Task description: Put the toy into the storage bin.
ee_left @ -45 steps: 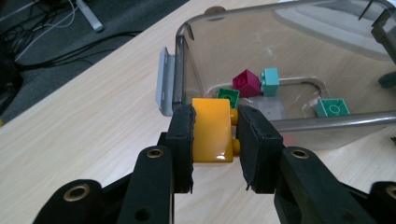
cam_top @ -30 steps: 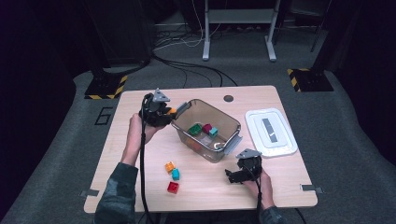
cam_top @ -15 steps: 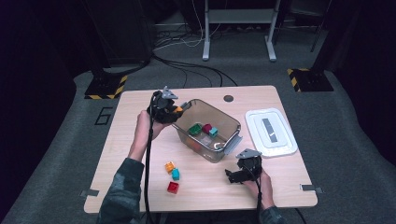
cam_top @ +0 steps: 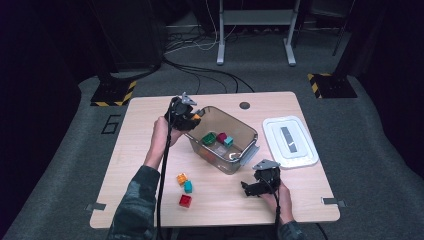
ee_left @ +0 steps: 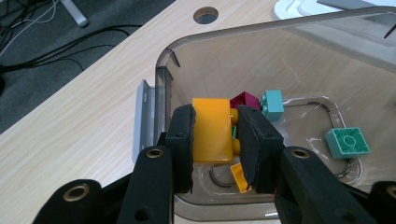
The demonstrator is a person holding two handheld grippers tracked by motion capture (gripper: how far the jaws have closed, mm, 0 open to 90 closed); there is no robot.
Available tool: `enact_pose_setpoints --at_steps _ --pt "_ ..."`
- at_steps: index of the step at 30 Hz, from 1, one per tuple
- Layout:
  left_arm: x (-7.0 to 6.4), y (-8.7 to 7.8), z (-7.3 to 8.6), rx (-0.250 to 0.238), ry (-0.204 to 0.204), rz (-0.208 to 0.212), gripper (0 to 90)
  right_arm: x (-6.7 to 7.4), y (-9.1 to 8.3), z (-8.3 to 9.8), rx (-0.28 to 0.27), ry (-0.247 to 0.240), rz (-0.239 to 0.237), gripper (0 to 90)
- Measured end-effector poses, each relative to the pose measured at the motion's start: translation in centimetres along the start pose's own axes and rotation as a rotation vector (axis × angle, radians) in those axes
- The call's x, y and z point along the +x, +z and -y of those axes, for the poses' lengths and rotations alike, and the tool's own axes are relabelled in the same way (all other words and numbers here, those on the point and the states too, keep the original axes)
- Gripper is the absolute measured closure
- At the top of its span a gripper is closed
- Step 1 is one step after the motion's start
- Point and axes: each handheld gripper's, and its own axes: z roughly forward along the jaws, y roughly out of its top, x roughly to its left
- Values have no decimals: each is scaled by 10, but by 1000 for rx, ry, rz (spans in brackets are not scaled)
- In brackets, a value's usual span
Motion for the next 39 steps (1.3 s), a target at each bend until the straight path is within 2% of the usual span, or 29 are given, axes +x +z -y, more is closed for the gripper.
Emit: enact_pose_setpoints --at_steps 4,7,9,11,12,13,15,17,20,25,29,35,39 --pt "1 5 -1 14 1 2 669 0 0 0 -1 5 0 0" --pt "3 8 0 9 -15 6 655 0 0 0 -1 -3 0 0" --pt "3 8 1 17 -28 16 561 0 0 0 -1 5 0 0" --pt "4 6 3 22 -38 22 482 -1 0 0 0 -11 -1 0" --pt "4 4 4 23 -42 17 417 0 0 0 0 2 0 0" --pt "4 2 5 16 -48 15 376 -1 0 0 0 -11 -1 0" --pt "5 -3 8 7 -55 7 308 0 0 0 -1 5 0 0" --pt "4 -8 12 2 -58 -7 234 -1 0 0 -1 -9 -1 0" --pt "3 -17 19 -10 -67 -18 172 0 0 0 -1 5 0 0" --pt "0 -28 34 -25 -68 -28 144 -1 0 0 0 -9 0 0" --pt "-2 -35 46 -21 -67 -32 139 0 0 0 -1 4 1 0" --pt "-2 -39 62 -18 -75 -38 118 0 0 0 0 5 1 0" --pt "0 -37 75 0 -85 -34 108 0 0 0 -1 5 1 0"
